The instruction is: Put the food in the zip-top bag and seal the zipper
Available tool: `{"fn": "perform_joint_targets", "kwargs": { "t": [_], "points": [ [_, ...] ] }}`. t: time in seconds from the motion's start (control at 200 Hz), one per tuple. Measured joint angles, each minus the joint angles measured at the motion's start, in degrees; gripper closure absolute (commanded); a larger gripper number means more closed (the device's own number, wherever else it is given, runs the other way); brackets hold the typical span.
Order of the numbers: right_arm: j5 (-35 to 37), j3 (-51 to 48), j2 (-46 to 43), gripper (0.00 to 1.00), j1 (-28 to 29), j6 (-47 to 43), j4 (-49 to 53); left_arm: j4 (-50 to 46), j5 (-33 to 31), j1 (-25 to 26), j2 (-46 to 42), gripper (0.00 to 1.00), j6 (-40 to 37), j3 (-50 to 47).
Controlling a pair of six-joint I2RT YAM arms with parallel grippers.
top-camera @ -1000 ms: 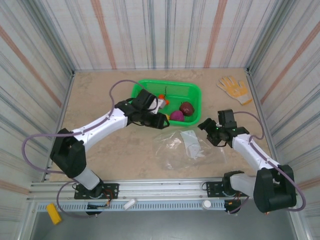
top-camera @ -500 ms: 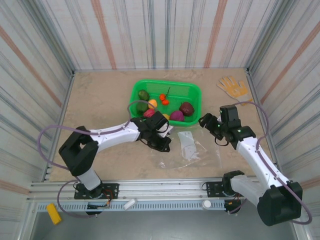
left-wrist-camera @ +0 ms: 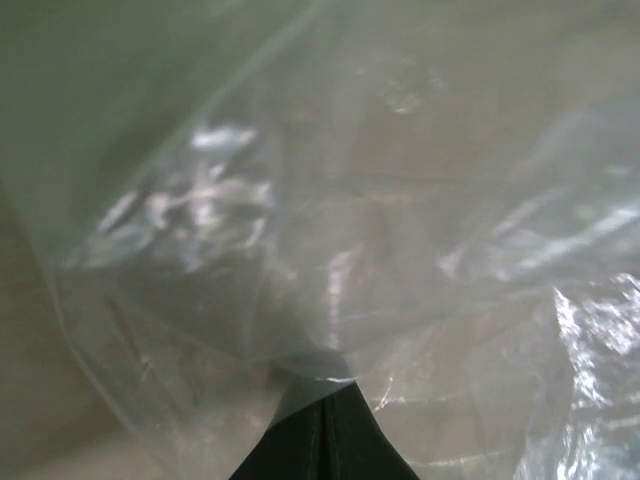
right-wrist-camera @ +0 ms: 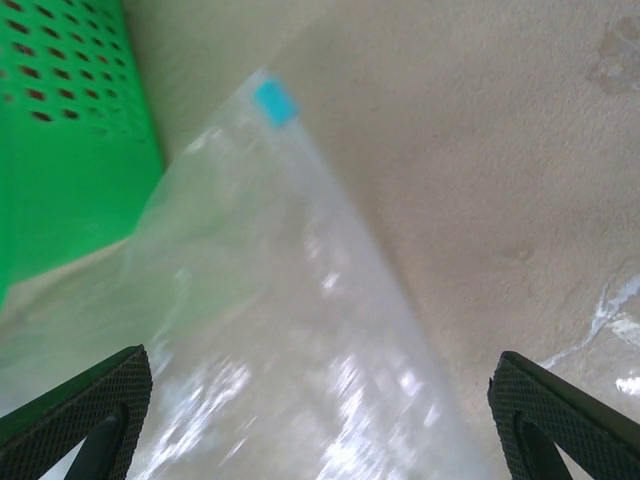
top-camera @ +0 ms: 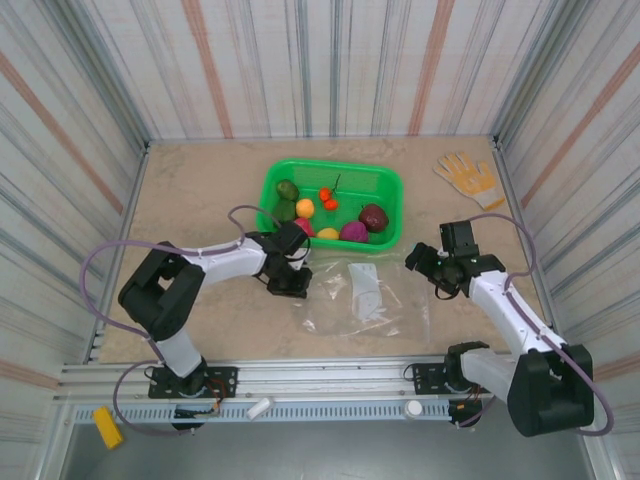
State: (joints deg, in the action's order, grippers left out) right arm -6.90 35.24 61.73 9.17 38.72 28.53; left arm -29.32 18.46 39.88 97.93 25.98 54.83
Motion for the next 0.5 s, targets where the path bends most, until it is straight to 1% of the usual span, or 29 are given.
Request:
{"fn": "perform_joint_targets", "kwargs": {
  "t": [0.145,0.205,0.301,0.391,0.431,0.501],
  "points": [
    [-0.4,-0.5,3.9,0.09,-0.7,-0.5,-2.3,-1.3,-1.9,-0.4,-0.3,0.97,-0.7,0.2],
    [-1.2,-0.6,5.5,0.1,-1.2,-0.6,-3.8,-2.1,-2.8,-0.4,-0.3,0.97,-0.9,0.6],
    [-4.3,-0.6,8.5,0.12,-1.8,-0.9,-6.3,-3.7,-4.0,-0.9,-0.2,0.97,-1.4,1.3],
    [-9.6,-0.7,11.5,0.15,-1.8,-0.7,-8.6,-5.2,-4.7,-1.7,-0.2,0.97,-2.0,2.4],
    [-12.4,-1.3,12.0,0.19,-1.9,-0.2,-10.3,-6.0,-5.1,-2.0,-0.2,0.97,-2.3,3.0],
    [-17.3,-2.8,12.2,0.32,-2.1,0.8,-13.0,-7.0,-5.5,-2.3,-0.3,0.97,-2.9,3.7]
  ]
}}
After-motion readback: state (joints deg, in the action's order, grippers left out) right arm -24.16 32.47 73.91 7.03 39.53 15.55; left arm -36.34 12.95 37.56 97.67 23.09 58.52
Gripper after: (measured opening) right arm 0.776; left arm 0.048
